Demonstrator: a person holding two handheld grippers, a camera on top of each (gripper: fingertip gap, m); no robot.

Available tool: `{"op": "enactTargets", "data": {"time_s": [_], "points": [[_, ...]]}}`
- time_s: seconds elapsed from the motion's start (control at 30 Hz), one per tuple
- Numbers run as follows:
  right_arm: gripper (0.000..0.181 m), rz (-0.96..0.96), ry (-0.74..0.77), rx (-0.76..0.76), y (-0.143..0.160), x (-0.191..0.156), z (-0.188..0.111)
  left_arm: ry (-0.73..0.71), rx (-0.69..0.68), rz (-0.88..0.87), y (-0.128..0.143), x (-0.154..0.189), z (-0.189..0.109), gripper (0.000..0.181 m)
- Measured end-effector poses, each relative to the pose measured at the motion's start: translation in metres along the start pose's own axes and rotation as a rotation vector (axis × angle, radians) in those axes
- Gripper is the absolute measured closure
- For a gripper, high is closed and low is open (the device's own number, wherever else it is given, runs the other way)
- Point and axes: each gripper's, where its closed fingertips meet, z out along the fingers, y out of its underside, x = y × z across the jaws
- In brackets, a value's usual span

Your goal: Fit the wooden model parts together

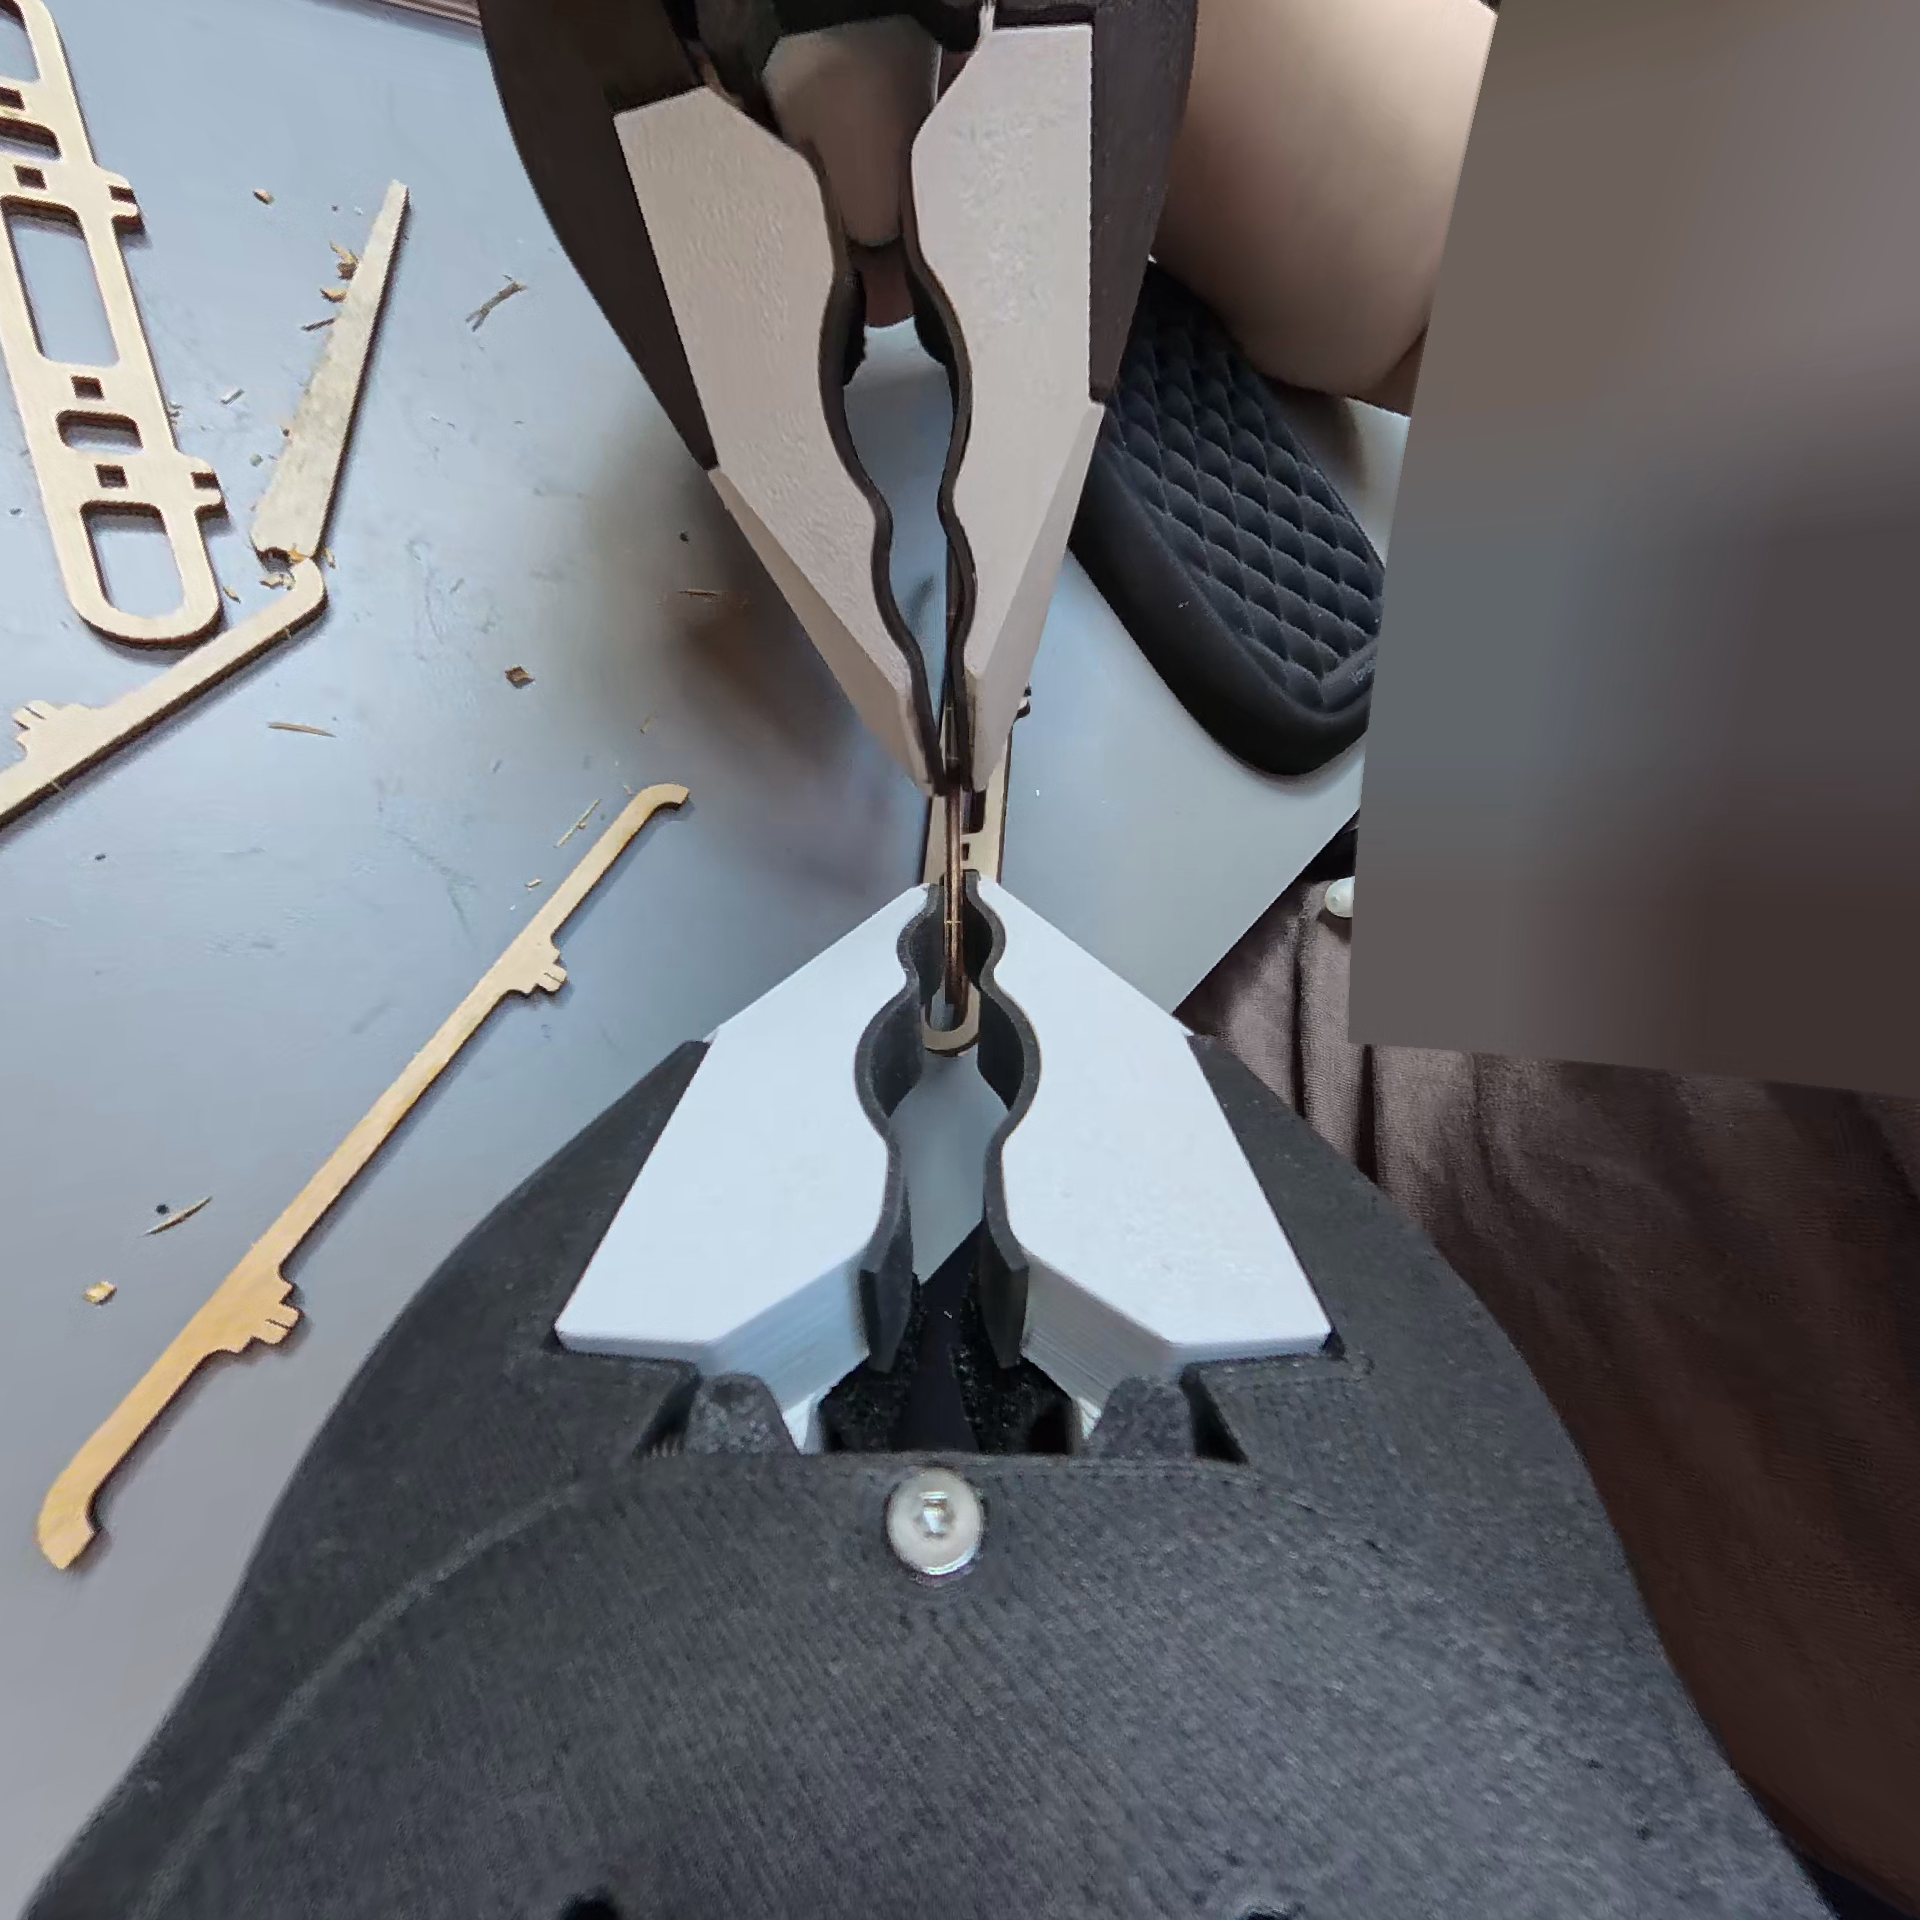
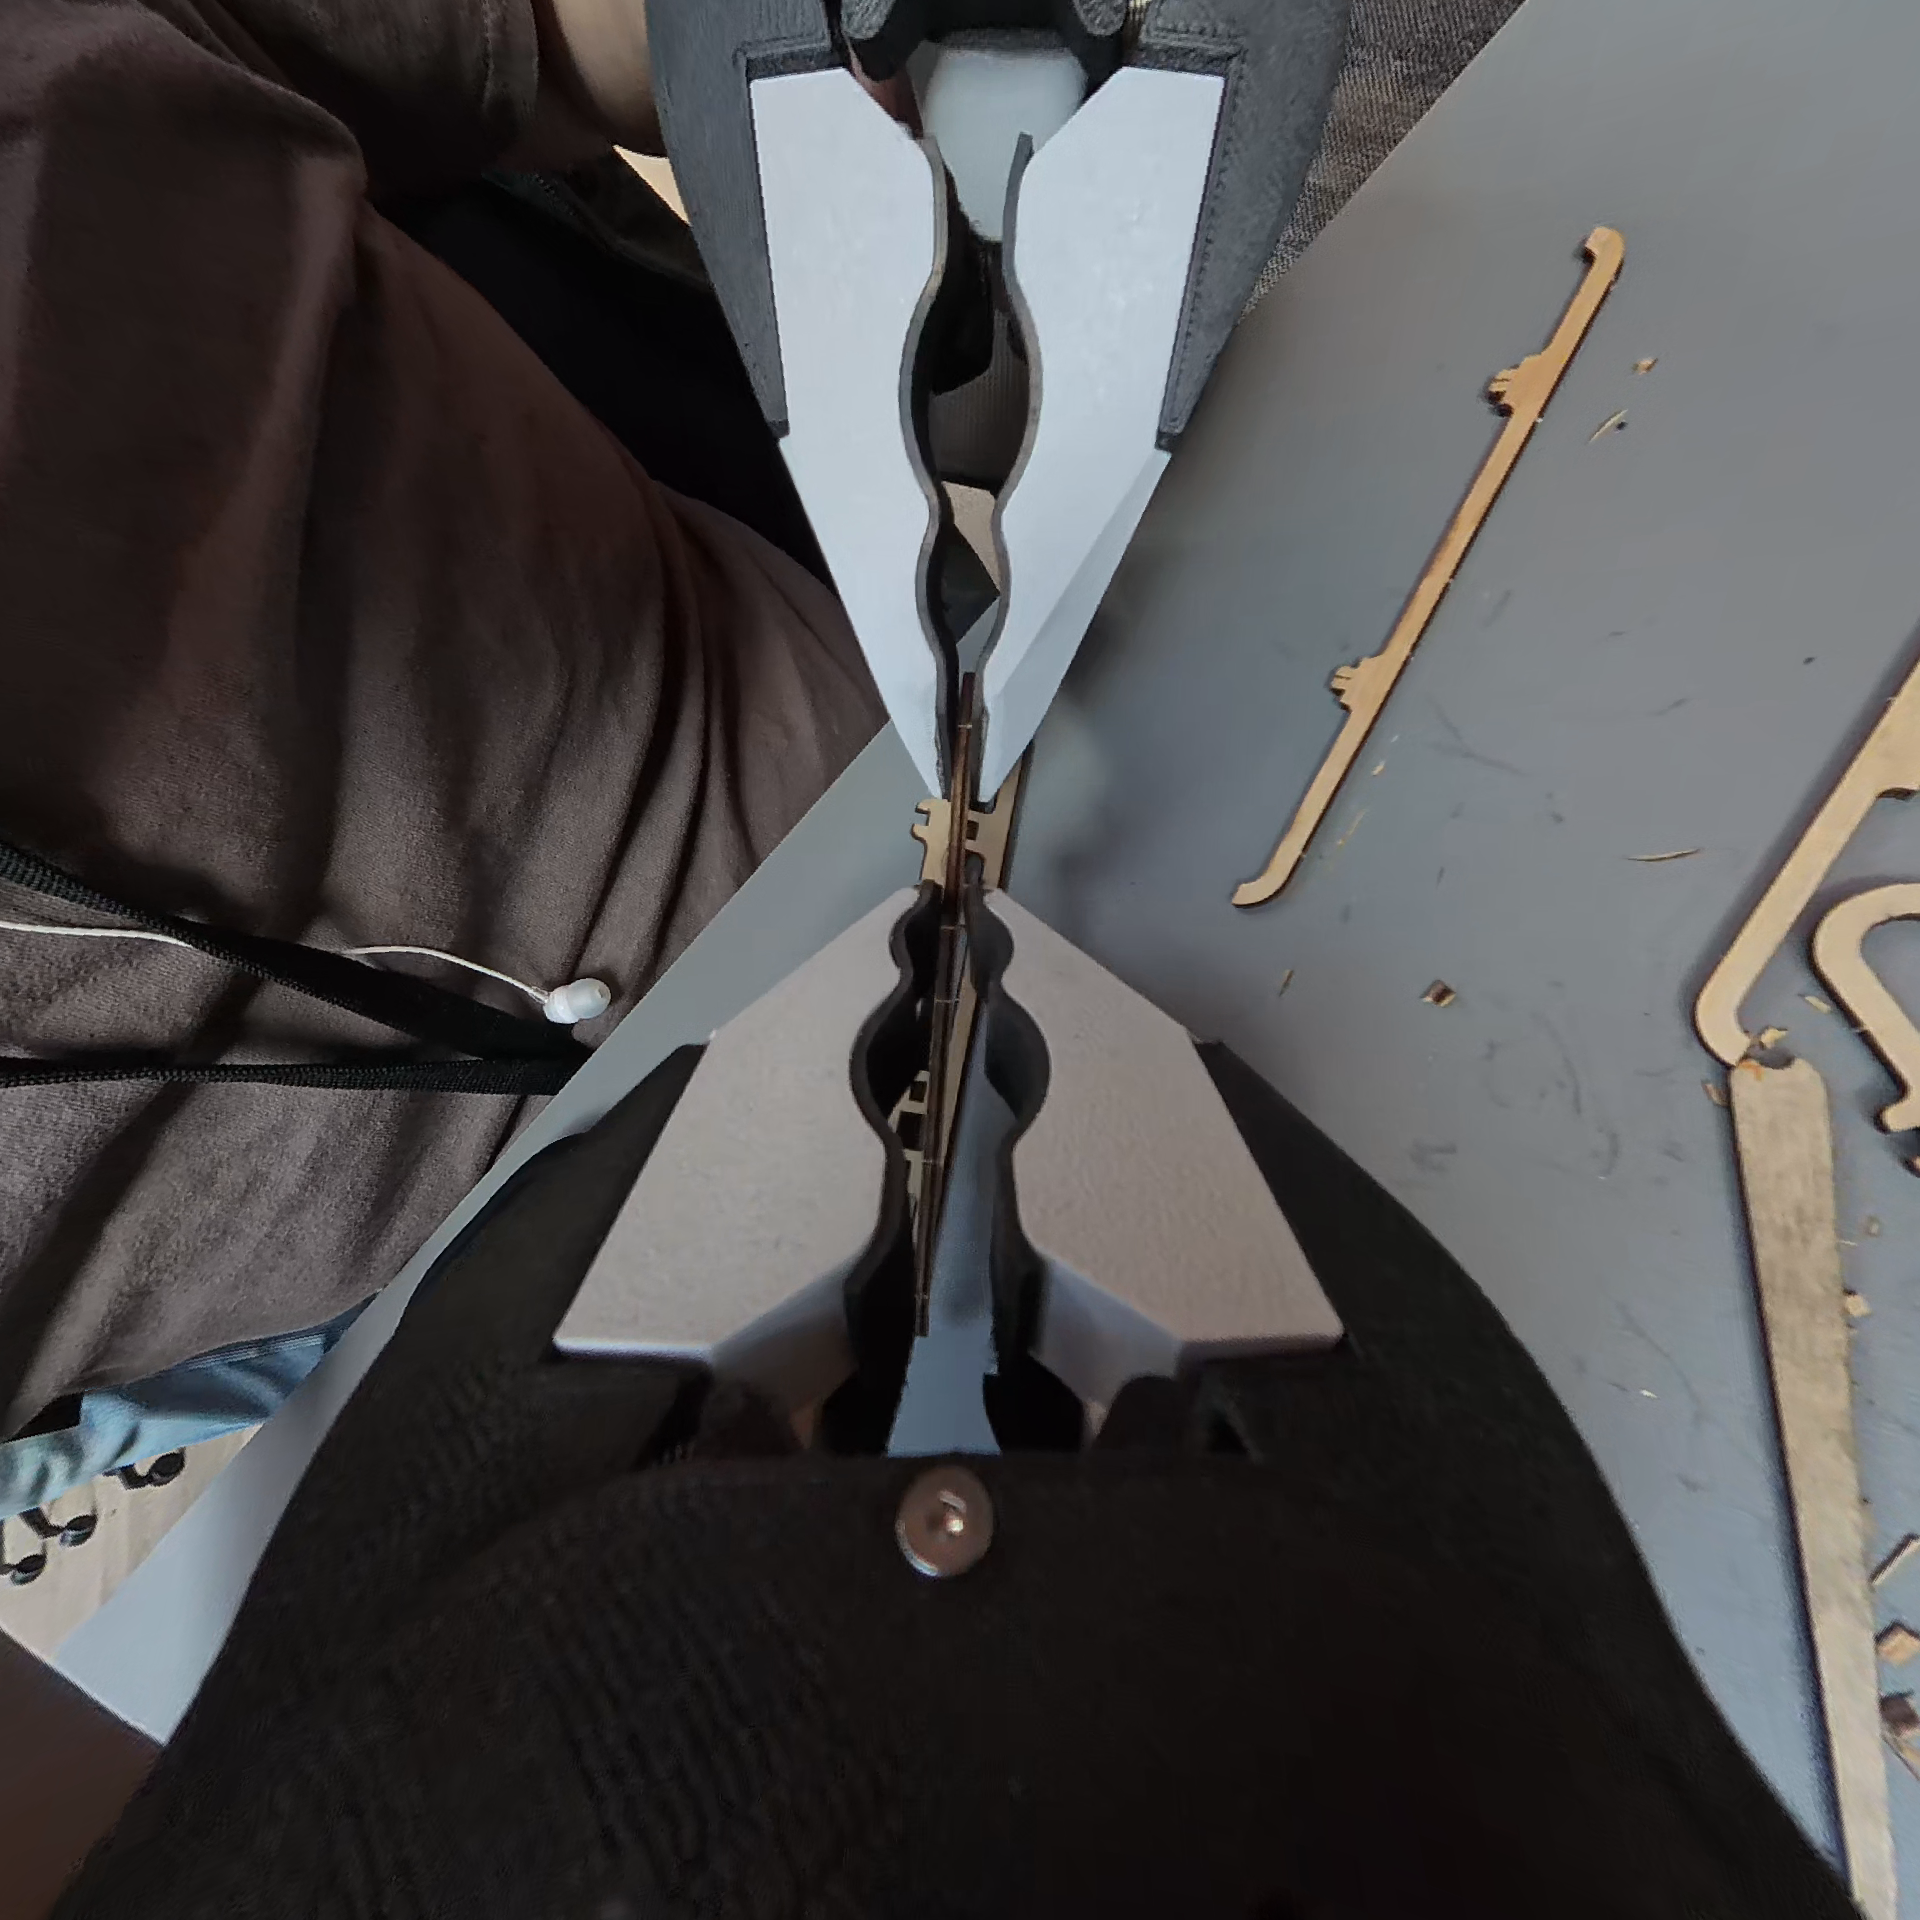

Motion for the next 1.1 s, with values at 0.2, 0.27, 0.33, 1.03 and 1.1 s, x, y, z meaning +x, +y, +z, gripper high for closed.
{"op": "enactTargets", "data": {"time_s": [0.2,0.27,0.33,1.03,1.1], "points": [[0.181,0.034,-0.002,-0.017,-0.001,0.001,-0.001,0.027,0.033,-0.041,-0.002,-0.001,-0.001,0.181],[0.181,0.079,-0.023,-0.024,0.0,0.001,-0.002,0.001,0.054,-0.036,-0.005,-0.004,-0.002,0.176],[0.181,0.137,-0.032,-0.04,0.003,0.005,-0.003,-0.102,0.051,0.032,-0.005,-0.015,-0.005,0.142],[0.181,0.391,-0.258,-0.163,0.008,0.001,0.011,-0.608,-0.074,0.722,-0.013,-0.011,0.019,0.131],[0.181,0.383,-0.259,-0.16,0.008,0.001,0.011,-0.606,-0.072,0.72,-0.012,-0.011,0.02,0.132]]}}
